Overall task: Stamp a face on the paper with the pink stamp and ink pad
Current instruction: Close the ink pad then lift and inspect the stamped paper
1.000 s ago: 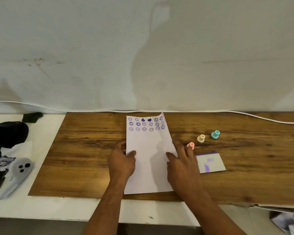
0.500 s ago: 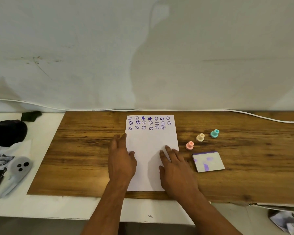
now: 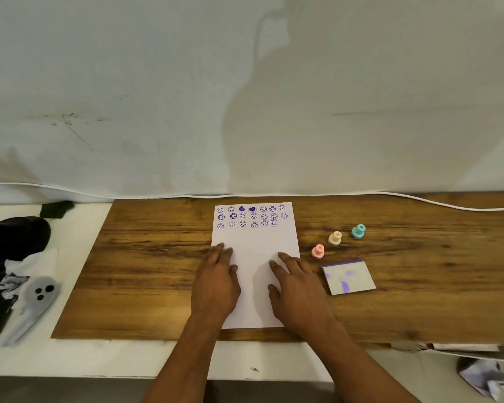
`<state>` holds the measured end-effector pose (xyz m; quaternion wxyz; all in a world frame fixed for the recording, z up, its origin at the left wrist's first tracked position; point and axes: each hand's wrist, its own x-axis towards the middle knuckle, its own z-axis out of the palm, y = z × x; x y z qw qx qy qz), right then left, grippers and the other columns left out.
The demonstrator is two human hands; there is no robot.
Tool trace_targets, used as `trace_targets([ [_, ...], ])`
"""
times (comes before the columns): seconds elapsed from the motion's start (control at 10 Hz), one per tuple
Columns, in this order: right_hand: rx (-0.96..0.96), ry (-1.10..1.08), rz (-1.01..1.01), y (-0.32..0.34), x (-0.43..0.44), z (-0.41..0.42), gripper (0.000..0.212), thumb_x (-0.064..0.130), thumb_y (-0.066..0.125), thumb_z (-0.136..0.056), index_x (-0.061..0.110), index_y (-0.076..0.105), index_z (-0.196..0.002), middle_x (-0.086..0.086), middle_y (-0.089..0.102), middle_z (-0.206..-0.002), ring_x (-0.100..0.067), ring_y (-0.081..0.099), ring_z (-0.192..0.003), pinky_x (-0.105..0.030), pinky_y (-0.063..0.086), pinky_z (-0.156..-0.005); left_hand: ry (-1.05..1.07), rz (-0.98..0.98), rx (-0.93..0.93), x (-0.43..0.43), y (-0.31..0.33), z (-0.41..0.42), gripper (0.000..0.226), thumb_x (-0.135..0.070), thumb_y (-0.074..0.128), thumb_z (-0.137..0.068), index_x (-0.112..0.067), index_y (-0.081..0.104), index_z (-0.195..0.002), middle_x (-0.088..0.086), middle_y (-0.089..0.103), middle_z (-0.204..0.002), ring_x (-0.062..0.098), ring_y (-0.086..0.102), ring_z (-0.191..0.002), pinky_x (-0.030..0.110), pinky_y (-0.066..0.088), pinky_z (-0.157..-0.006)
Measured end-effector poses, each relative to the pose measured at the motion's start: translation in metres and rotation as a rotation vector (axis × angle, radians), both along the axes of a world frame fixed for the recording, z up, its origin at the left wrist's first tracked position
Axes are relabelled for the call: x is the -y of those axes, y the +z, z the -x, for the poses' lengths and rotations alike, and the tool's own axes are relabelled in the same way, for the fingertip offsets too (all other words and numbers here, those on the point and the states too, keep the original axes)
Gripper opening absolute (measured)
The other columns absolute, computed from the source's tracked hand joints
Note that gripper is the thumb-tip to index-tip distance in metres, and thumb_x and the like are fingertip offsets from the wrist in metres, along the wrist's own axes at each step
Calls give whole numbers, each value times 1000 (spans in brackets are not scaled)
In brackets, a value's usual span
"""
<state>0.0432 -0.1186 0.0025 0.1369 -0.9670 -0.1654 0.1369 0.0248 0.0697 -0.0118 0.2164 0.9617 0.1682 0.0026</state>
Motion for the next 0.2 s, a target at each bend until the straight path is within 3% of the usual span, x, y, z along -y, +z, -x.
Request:
trace_targets([
  [0.2,-33,46,15,15,1,-4,62,43,55,-102,25,37,-159,-4,29,-170,-30,25,-155,-45,33,-121,-60,-54,-125,2,20,-1,59,-36,52,-103,-17,36,-157,5,24,-171,26,31,-154,42,35,-122],
])
